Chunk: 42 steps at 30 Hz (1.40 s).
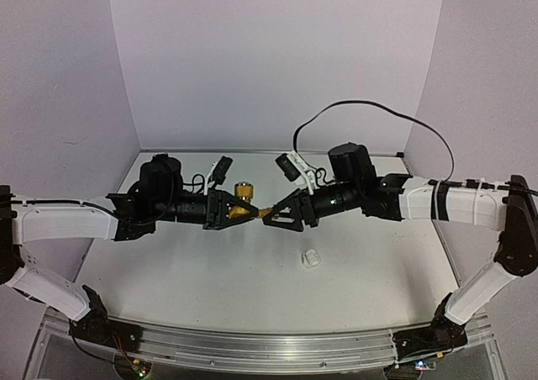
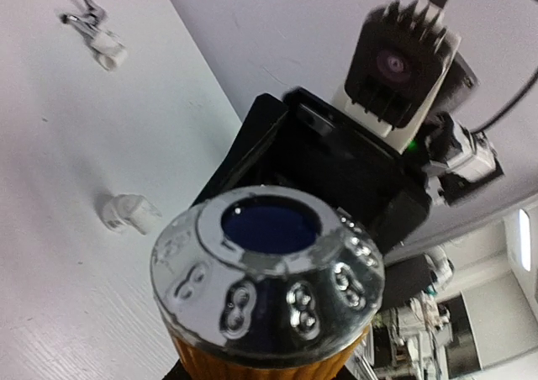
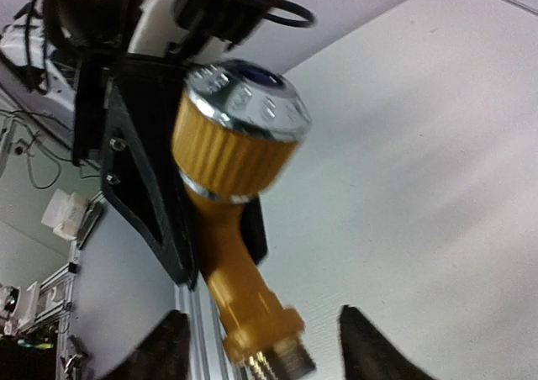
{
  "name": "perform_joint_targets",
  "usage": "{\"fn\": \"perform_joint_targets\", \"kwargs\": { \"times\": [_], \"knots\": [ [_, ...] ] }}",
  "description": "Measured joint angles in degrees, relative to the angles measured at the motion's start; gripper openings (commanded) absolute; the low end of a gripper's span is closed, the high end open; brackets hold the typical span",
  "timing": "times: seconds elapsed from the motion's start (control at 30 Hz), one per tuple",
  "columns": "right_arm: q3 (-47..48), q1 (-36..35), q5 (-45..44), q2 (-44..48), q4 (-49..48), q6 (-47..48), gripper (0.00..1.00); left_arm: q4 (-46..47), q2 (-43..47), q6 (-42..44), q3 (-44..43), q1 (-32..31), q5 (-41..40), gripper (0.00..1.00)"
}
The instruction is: Install the water faucets
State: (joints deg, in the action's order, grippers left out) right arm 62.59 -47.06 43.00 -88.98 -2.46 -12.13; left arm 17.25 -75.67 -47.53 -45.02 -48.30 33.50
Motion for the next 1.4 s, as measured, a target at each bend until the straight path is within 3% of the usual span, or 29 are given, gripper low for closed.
{"fn": "perform_joint_targets", "kwargs": {
  "times": [0.17,0.27,0.47,0.63,0.83,0.93,1.2,1.4],
  "knots": [
    [-4.93,1.14,-12.61,4.99,1.02,-4.24,0.97,-8.05,6.88,4.38,0.99,0.22,-14.34,0.0],
    [-5.25,2.53,-15.56,4.97,3.0,-7.64,0.86,-10.08,9.62,5.59,2.32,0.31,-20.13,0.0],
    [-1.72,1.2,-23.92,-0.7,16.47,-12.7,0.83,-13.04,11.77,5.8,4.24,0.31,-26.43,0.0],
    [6.49,-2.56,-32.95,-9.79,30.51,-14.67,0.84,-13.41,11.86,6.02,4.27,0.31,-27.19,0.0],
    [7.79,-4.22,-39.39,-15.11,38.5,-17.01,0.77,-13.47,11.86,7.15,4.27,0.31,-26.75,0.0],
    [8.5,-4.18,-41.55,-18.1,40.34,-17.56,0.7,-13.77,11.86,7.28,4.27,0.31,-26.18,0.0],
    [11.37,-4.08,-43.66,-21.89,41.3,-17.26,0.63,-13.85,11.86,7.28,4.27,0.31,-25.67,0.0],
    [13.6,-4.08,-43.7,-22.73,40.88,-16.5,0.48,-13.87,11.86,7.28,4.27,0.31,-25.68,0.0]
  ]
}}
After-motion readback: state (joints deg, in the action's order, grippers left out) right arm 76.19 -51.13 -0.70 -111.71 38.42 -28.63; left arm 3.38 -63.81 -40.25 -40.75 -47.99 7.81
